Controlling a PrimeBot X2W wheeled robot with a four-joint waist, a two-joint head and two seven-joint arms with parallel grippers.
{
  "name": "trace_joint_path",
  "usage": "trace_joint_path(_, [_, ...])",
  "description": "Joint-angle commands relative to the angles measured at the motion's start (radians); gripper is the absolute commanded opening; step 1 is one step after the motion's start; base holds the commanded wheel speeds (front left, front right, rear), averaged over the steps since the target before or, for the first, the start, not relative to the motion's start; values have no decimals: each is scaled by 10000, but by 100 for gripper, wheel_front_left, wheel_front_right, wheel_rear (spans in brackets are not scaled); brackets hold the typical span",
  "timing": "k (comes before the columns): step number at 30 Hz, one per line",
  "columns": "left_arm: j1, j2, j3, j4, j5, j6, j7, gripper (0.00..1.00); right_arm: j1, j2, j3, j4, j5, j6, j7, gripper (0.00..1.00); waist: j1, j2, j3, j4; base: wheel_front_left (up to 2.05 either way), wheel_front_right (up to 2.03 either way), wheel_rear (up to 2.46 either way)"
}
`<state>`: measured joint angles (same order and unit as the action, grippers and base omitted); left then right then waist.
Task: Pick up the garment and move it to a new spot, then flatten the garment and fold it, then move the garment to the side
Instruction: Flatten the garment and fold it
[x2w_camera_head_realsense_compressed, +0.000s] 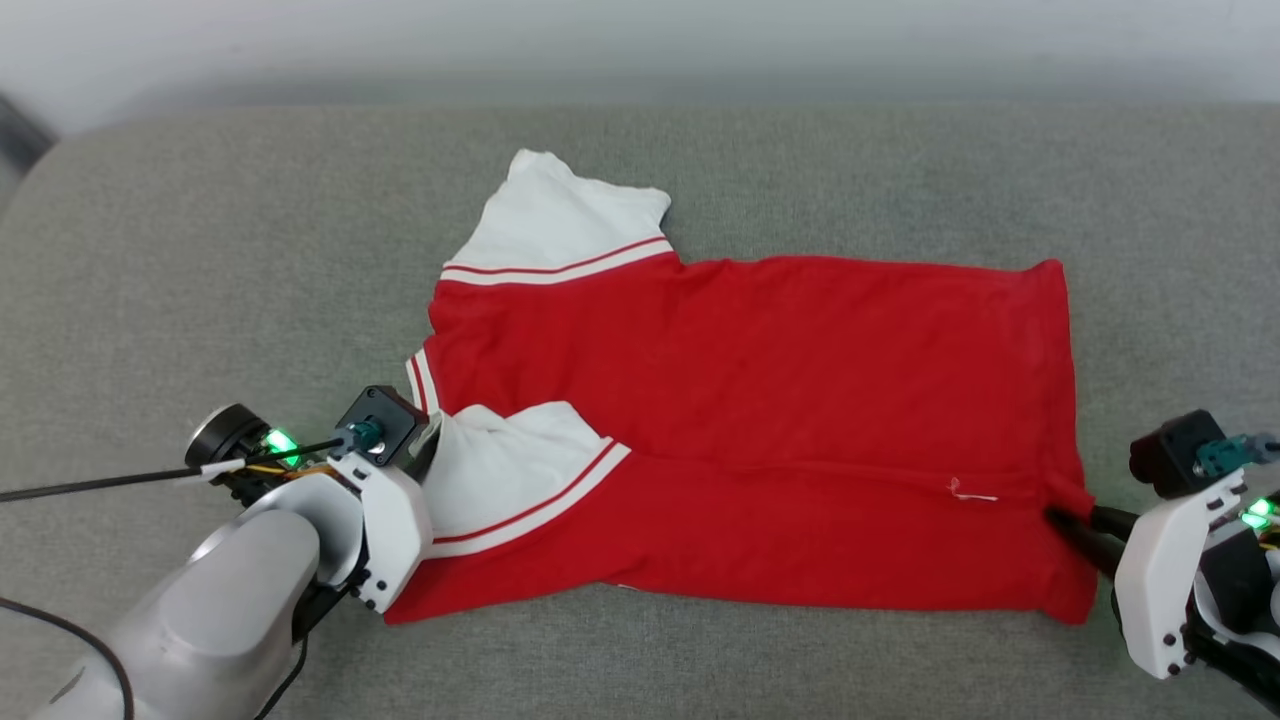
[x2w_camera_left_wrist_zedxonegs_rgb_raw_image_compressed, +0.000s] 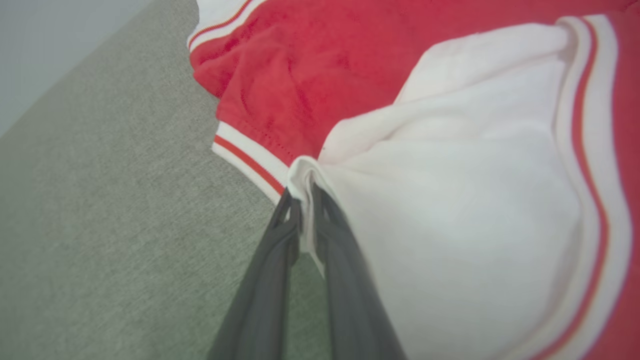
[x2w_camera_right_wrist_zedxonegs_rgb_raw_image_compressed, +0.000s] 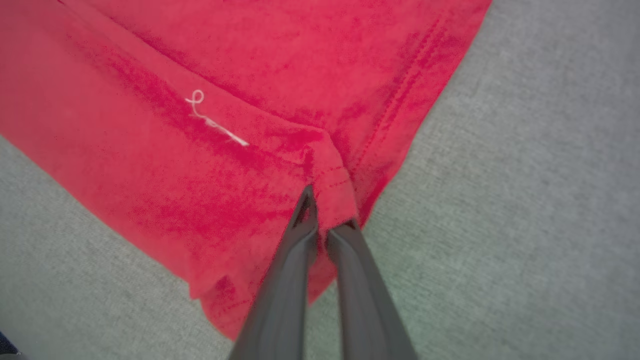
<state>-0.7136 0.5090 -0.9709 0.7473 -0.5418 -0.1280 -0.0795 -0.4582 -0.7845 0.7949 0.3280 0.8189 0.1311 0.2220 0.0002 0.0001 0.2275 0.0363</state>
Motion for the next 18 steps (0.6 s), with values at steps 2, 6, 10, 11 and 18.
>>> trace_joint_path(2, [-91,133,-67,78,-142,0,-170,100,264,69,-106,-23,63,-8,-103,100,-2,-1,-422,74,0,0,0])
trace_joint_path(6, [-338,569,-115,-78,-97,5,-336,100,632,-4,-290,-214,-15,-8,-223,100,-2,-1,-1034,157,0,0,0])
trace_joint_path(10, [-599,823,-45,-513,-314,4,313,100,1031,54,-599,-338,-126,-8,-470,100,-2,-1,-1458,311,0,0,0])
trace_joint_path(11, [-675,929,-121,-700,-338,3,580,100,1149,103,-637,-363,-152,-8,-482,100,-2,-1,-1536,330,0,0,0])
trace_joint_path(18, [-1064,1514,-886,-2506,-2191,3,3983,100,1437,376,-983,-509,-429,-8,-407,100,-2,-1,-1738,373,0,0,0])
